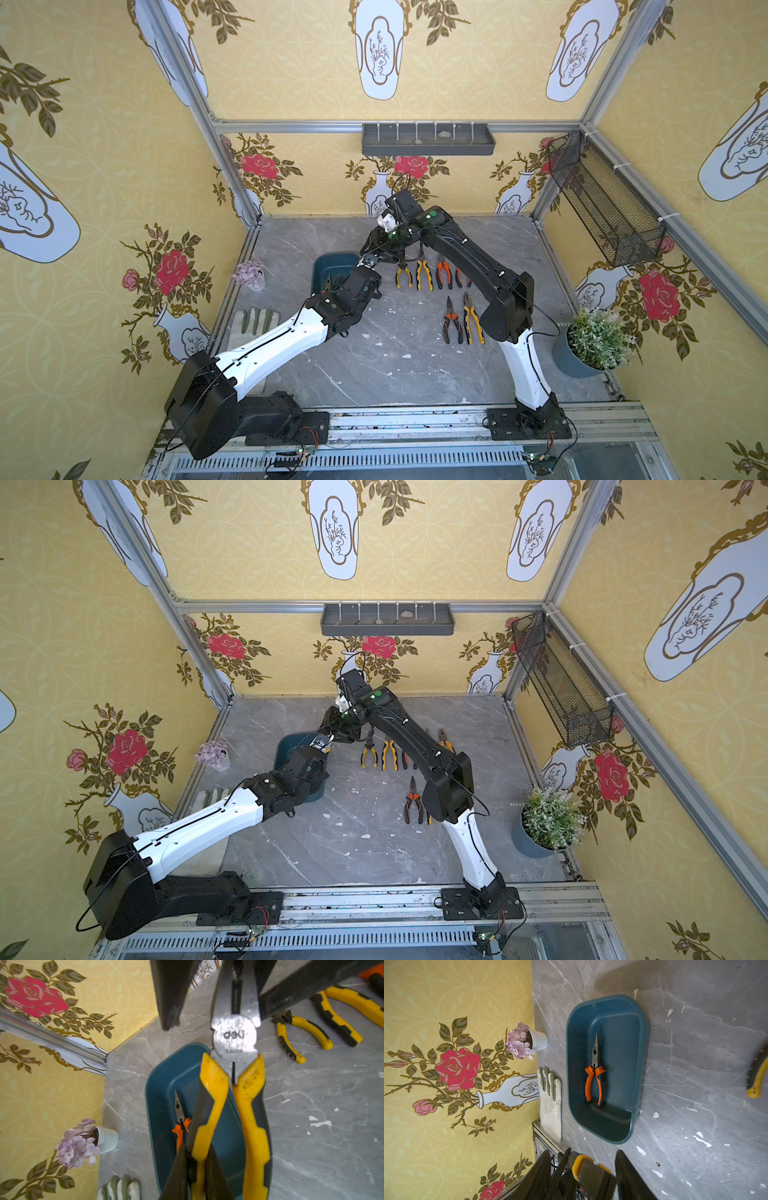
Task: Take the pliers out of the storage box
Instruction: Place the pliers at the center of the board.
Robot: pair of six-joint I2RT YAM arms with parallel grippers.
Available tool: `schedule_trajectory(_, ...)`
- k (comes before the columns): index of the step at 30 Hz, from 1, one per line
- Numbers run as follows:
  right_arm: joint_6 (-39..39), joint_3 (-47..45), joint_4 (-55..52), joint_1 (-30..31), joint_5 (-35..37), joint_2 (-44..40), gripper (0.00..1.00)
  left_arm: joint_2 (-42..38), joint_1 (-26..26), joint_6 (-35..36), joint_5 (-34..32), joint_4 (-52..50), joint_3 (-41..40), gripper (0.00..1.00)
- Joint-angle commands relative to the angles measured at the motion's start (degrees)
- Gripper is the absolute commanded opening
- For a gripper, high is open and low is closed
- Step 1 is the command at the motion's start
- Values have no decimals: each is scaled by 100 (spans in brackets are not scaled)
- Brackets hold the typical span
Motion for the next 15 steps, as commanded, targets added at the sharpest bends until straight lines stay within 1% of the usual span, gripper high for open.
schedule_trajectory(1, 34, -119, -23, 68, 91, -57, 49, 55, -56, 121, -608, 338, 66, 0)
schedule_trajectory(5, 93, -515, 152, 105, 112, -234, 46, 112, -73, 129, -797, 335, 76, 0)
schedule_trajectory(10, 192, -824, 353, 125, 122, -370, 38, 118, -84, 75, -874, 346, 67, 0)
schedule_trajectory(15, 264, -861, 456, 125, 40, -344, 36, 47, -93, 16, -819, 351, 40, 0)
